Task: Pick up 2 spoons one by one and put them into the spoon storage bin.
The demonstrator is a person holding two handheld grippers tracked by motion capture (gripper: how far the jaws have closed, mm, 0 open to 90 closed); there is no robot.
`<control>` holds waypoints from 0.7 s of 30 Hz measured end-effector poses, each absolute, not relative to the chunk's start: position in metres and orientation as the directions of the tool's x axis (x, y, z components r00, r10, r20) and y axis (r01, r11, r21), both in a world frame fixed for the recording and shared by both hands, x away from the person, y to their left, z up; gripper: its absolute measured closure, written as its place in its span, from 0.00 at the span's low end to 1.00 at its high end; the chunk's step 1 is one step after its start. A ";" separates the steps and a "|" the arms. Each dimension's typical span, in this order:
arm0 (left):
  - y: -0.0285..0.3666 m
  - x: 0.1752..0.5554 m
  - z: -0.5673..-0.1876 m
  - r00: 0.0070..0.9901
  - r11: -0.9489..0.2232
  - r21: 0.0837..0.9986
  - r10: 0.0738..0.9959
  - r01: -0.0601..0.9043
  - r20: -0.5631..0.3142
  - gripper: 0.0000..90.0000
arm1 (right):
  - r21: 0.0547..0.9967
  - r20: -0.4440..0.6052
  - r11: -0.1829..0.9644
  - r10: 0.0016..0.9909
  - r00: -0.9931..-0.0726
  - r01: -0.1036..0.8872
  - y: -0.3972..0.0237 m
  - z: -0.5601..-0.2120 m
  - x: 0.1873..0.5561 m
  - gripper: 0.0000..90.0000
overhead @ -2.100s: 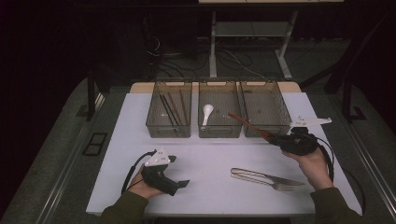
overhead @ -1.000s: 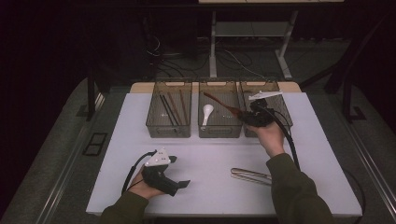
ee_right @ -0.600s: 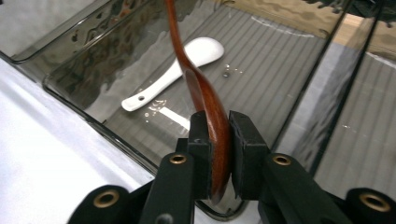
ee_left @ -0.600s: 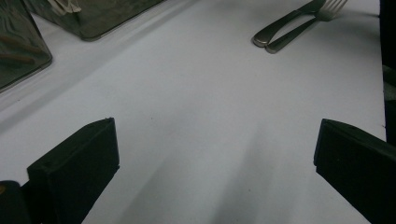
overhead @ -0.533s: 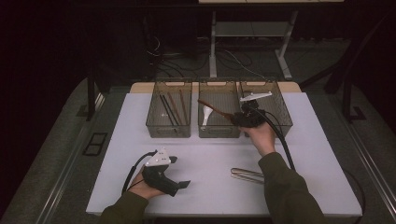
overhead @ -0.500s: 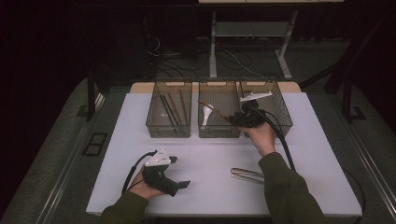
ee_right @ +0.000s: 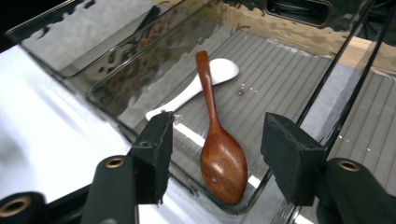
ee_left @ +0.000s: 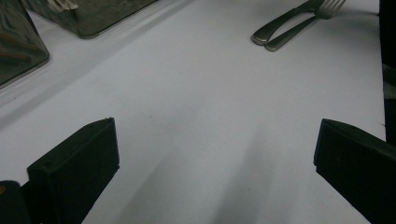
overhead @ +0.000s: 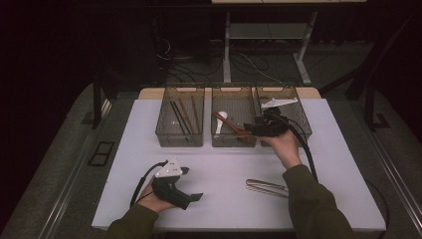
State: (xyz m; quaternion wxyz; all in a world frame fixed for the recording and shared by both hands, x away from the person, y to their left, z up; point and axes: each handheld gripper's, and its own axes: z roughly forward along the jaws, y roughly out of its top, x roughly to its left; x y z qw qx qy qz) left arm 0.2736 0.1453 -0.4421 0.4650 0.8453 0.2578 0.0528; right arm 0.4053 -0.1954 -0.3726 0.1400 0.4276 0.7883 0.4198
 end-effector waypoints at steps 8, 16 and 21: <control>0.145 0.274 -0.442 0.865 -0.441 0.813 0.480 0.381 -0.145 0.00 | 0.795 0.122 0.305 0.767 -0.631 0.524 -0.208 -0.369 0.394 0.40; 0.145 0.273 -0.442 0.864 -0.440 0.812 0.481 0.383 -0.147 0.00 | 0.802 0.128 0.310 0.745 -0.655 0.510 -0.220 -0.372 0.382 0.36; 0.145 0.273 -0.442 0.863 -0.439 0.811 0.482 0.387 -0.150 0.00 | 0.809 0.135 0.300 0.741 -0.657 0.505 -0.228 -0.375 0.375 0.35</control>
